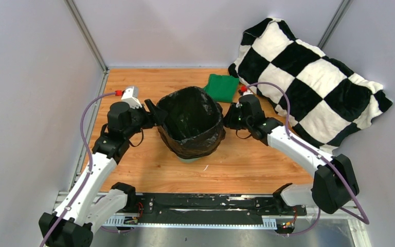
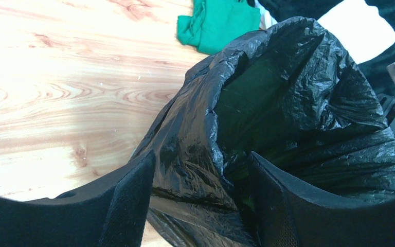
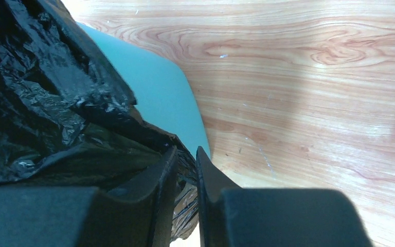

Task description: Put the trash bags into the trash bin

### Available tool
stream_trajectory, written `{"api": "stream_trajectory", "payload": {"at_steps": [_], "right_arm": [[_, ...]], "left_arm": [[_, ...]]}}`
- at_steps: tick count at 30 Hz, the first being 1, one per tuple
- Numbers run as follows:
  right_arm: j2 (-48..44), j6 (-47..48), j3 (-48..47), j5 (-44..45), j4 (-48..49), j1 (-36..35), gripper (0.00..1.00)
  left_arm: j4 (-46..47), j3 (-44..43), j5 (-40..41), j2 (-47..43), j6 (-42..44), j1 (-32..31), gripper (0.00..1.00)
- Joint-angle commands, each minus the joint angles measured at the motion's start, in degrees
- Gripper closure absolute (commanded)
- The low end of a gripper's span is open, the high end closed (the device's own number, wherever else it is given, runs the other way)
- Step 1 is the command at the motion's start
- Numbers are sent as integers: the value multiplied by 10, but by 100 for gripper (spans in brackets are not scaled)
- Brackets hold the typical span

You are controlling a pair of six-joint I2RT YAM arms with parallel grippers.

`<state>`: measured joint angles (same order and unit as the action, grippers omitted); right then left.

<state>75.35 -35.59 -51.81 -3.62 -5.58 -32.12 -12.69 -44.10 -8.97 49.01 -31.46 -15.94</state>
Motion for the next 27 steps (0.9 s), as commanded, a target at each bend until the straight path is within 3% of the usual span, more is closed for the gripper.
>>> {"api": "stream_trajectory", "payload": {"at_steps": [1,13,20,27], "right_arm": [[-22,21,-23,5,-58,16,77],[-42,46,-66,14,-115,23,68],[-58,71,-95,35,-155,22,61],[-116,101,-117,77,-197,24,36]], "left_arm": [[-63,-20,-1,-11,21,-5,29],[-88,-72,7,-25,21,-5,1],[-114,-96,31,-29,40,-5,0],[-158,-149,45,-34,81,-5,0]]}}
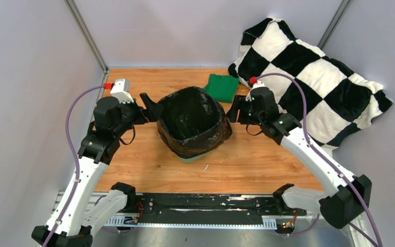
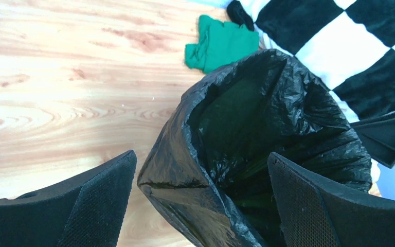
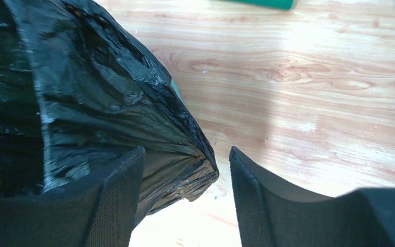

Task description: Put the trash bags into the trash bin

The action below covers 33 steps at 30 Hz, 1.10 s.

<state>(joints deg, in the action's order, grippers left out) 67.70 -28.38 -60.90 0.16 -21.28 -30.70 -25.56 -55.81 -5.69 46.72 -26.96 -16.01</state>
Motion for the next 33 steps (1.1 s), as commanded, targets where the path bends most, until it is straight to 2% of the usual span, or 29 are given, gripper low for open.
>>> {"api": "stream_trajectory", "payload": {"at_steps": [1,7,16,24,33], "right_arm": [[-48,34,-29,46,-46,10,33],[-91,53,-53,75,-83,9,23],[-151,59,-57,88,-89,9,10],[-194,75,-43,99,-67,9,8],[-202,78,-49,99,-54,10,8]], "left_arm": [[-33,-38,11,-12,41,-4,0],[-81,-83,21,-2,66,-4,0],[-99,-99,36,-16,81,-4,0],[-106,-93,32,-7,94,-4,0],[-105,-90,30,-11,103,-4,0]]}}
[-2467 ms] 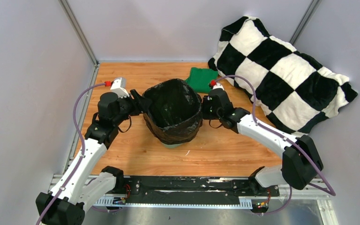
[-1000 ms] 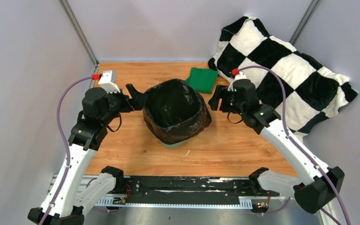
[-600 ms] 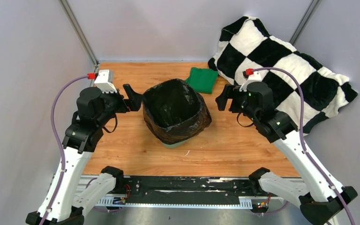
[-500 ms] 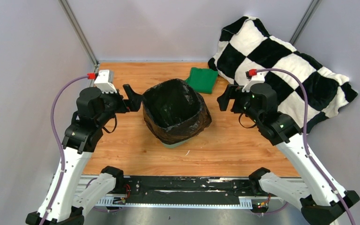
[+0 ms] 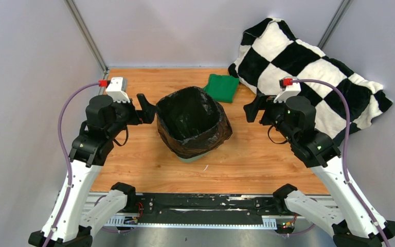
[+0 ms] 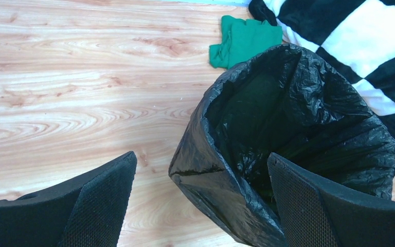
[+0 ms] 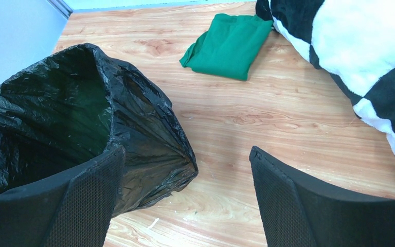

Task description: Put the trash bags into the trash bin

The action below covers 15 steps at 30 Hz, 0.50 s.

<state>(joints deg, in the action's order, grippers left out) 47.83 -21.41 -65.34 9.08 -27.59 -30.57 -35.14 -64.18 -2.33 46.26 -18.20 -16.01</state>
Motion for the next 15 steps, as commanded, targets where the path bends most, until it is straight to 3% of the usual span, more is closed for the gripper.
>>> {"api": "stream_trajectory", "payload": {"at_steps": [1,15], "right_arm": [[-3,9,-5,9,9,8,8],[6,5,-4,2,16,8,8]], "left_arm": [[-10,-6,-2,-8,17,-4,0],[-14,-1,-9,-16,27,-4,0]]}}
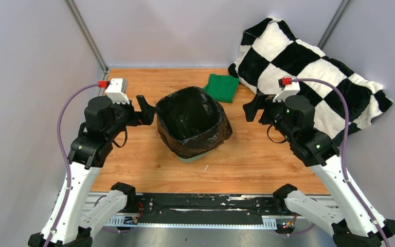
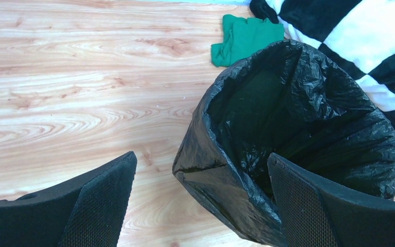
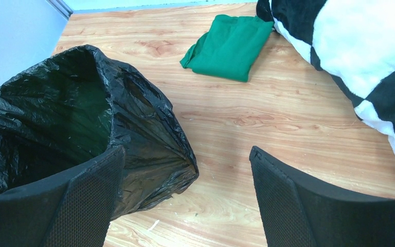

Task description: Put the trash bags into the trash bin

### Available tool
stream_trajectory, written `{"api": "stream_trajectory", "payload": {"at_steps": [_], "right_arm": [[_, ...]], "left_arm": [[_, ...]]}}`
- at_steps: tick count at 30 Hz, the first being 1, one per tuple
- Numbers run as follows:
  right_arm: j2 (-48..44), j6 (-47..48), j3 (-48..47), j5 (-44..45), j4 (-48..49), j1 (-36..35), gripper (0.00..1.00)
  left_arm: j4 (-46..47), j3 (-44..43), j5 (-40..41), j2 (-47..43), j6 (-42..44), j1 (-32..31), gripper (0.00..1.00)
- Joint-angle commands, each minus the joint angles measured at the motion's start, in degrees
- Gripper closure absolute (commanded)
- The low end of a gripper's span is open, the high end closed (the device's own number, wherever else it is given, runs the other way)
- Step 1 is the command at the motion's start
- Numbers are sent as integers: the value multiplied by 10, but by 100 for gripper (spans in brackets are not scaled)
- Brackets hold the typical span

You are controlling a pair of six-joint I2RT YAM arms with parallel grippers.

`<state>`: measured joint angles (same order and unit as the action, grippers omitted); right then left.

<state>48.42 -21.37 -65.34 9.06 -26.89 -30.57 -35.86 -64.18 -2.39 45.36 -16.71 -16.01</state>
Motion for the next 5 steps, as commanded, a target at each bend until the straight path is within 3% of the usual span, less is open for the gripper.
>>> {"api": "stream_trajectory", "payload": {"at_steps": [1,5], "right_arm": [[-1,5,-4,3,10,8,8],[1,4,0,3,12,8,8]], "left_arm": [[-7,-1,-9,-7,13,-4,0],[-8,-2,-10,-6,12,-4,0]]}}
